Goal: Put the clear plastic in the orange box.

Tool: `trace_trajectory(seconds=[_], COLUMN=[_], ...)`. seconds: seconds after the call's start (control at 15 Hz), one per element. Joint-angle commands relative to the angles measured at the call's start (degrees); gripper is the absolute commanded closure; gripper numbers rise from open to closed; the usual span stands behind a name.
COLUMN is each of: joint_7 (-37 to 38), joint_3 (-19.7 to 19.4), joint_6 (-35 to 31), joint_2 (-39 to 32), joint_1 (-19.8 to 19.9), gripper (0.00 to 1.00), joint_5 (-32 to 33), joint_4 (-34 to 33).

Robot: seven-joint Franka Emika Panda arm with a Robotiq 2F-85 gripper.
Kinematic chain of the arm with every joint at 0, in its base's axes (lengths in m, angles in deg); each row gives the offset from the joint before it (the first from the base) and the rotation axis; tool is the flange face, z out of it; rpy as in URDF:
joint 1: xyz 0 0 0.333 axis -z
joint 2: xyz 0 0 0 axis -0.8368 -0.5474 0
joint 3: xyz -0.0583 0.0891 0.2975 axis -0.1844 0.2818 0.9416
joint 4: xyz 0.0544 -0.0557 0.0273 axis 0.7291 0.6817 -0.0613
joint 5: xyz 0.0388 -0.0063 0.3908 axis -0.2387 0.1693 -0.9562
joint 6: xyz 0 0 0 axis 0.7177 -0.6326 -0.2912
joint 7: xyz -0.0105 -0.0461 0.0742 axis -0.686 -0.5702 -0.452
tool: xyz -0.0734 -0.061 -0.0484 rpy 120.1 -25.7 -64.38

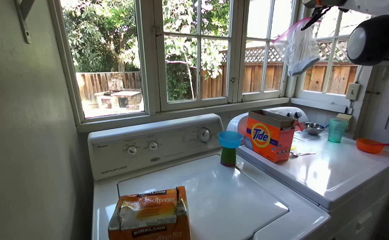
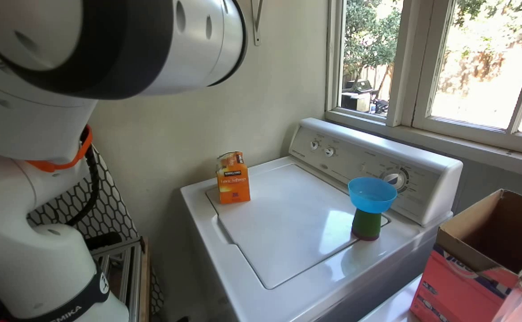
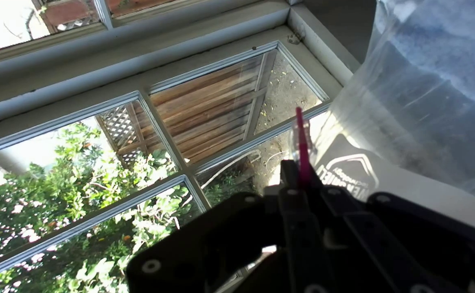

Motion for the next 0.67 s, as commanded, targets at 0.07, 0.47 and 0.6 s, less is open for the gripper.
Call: trace_trajectory(seconds=[0.07, 0.47, 0.6], joint_7=[0.23, 0.23, 0.71], joint_3=[0.57, 1.64, 1.61], joint_6=[-0.49, -1.66, -1.44], joint_2=[0.68, -0.36, -0.51], joint_1=[0.06, -2.56, -3.55], gripper=[0.99, 0.99, 0.99], joint_5=[0.72, 0.56, 0.67], joint_4=[1.17, 1.3, 1.32])
